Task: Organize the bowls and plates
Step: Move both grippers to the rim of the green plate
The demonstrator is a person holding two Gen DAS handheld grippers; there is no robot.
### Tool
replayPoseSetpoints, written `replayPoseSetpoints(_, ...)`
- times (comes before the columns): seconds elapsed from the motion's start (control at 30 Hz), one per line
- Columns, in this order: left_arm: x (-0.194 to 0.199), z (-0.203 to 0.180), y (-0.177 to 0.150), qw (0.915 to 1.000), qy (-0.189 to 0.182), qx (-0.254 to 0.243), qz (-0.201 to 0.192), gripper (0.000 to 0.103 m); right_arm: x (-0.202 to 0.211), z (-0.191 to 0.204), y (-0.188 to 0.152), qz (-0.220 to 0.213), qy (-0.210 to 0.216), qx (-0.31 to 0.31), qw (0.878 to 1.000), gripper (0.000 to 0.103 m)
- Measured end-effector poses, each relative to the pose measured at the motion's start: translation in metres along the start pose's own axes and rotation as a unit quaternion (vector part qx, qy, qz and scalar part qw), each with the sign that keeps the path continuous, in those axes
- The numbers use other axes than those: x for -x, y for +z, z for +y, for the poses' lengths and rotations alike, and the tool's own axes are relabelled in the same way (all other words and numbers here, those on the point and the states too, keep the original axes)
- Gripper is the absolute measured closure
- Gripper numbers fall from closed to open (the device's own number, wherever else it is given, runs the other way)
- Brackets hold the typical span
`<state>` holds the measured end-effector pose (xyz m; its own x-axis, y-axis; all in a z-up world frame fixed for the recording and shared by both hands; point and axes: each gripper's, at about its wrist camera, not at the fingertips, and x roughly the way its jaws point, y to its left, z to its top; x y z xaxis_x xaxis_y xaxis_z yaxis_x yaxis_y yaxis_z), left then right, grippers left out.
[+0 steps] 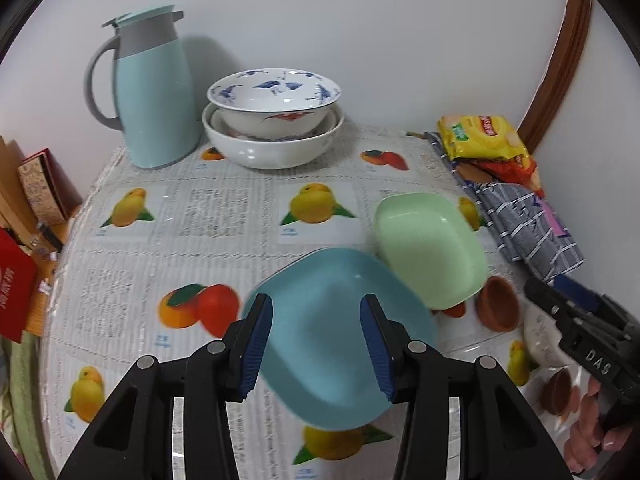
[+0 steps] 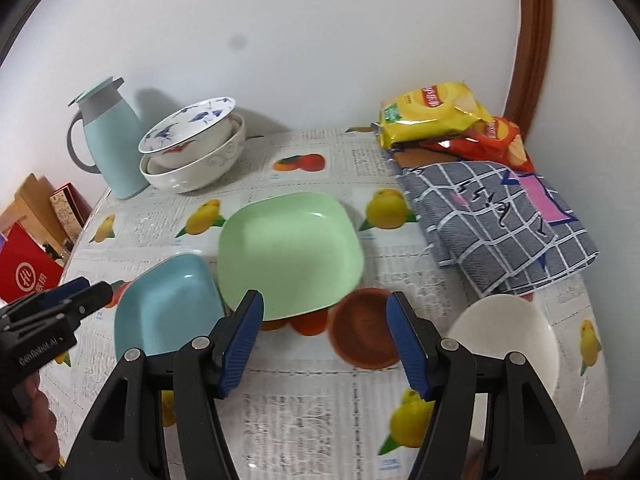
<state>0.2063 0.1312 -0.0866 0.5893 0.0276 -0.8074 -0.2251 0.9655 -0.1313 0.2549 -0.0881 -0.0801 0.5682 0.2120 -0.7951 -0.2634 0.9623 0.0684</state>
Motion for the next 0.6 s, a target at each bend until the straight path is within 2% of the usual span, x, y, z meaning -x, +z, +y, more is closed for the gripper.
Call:
replayPoseSetpoints(0.3,-0.022,-0.022,0.017,0.9996,-0.013,-0.007,0.024,0.059,-0.013,-0.025,0.006,0.012,0.001,-0.025,1.0,0.04)
replayPoseSetpoints(0.6,-0.058,-0.039,0.032,0.9989,-0.017,-0.009,0.043,0.059,-0.048,-0.03,0.018,0.023,-0.013,-0.019,0.999,0.04)
